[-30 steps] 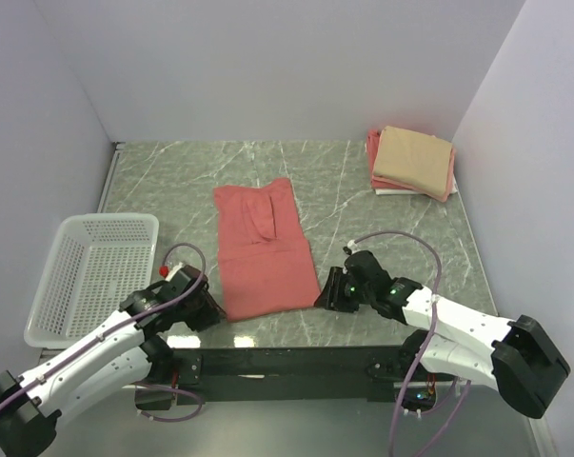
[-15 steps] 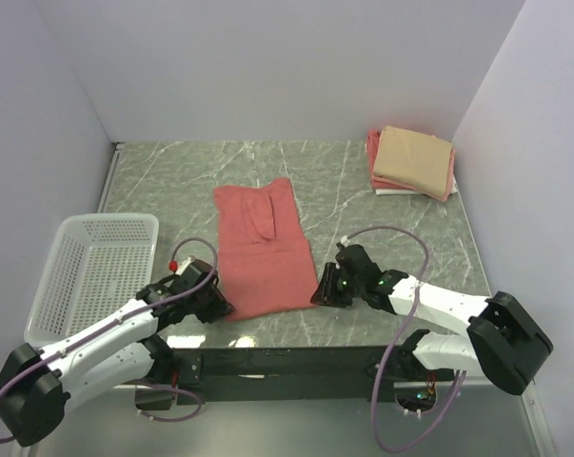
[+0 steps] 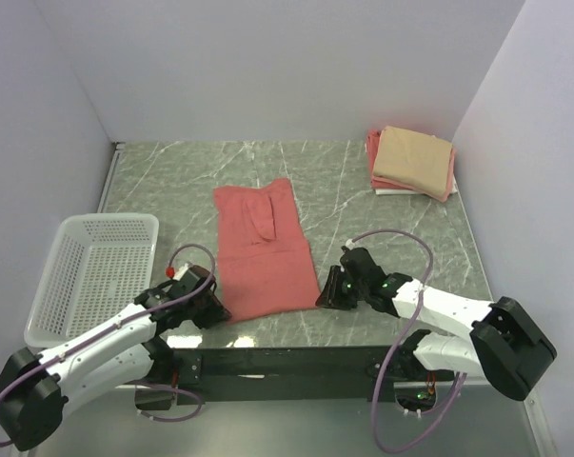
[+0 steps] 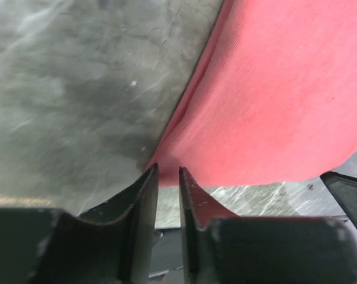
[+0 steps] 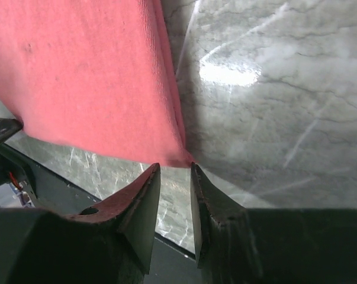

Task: Fold and stack the t-shirts
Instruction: Fold the tshirt

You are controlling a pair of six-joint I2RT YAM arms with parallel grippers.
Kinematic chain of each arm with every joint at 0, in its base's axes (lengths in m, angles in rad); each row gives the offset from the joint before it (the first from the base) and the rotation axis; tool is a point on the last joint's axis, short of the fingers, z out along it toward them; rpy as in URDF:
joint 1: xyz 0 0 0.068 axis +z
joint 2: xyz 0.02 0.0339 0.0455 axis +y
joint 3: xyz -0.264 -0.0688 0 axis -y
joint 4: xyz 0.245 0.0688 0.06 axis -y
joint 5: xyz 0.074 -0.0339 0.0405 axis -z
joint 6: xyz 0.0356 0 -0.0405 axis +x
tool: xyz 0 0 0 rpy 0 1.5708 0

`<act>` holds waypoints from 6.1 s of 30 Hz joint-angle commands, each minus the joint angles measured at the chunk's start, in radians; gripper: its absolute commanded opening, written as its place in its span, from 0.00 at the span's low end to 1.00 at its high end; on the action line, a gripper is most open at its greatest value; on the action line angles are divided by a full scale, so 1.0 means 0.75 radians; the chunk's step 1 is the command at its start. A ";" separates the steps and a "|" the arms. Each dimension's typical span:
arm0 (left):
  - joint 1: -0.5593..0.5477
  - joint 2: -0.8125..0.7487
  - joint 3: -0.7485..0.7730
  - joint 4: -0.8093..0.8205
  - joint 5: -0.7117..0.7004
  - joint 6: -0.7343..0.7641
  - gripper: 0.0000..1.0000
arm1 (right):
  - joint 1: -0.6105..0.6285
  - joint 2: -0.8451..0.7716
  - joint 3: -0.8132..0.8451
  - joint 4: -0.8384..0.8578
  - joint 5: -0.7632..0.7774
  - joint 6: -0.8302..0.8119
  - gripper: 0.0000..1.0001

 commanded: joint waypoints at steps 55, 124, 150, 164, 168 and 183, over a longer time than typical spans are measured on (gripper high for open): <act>-0.007 0.105 0.051 0.010 0.033 0.049 0.01 | -0.025 0.000 -0.072 0.112 -0.017 0.010 0.01; 0.899 1.527 1.548 0.574 0.647 0.475 0.52 | -0.587 1.375 2.051 -0.344 -0.177 -0.401 0.58; 0.646 1.737 1.771 0.277 0.369 0.698 0.00 | -0.454 1.517 1.788 0.031 -0.504 -0.243 0.23; 0.789 1.876 1.845 0.364 0.467 0.663 0.01 | -0.607 1.641 1.875 0.110 -0.647 -0.069 0.24; 0.789 1.809 1.900 0.351 0.516 0.696 0.17 | -0.626 1.551 1.856 0.061 -0.631 -0.112 0.25; 0.443 1.285 1.264 0.368 0.230 0.536 0.05 | -0.642 1.273 1.490 -0.037 -0.416 -0.311 0.48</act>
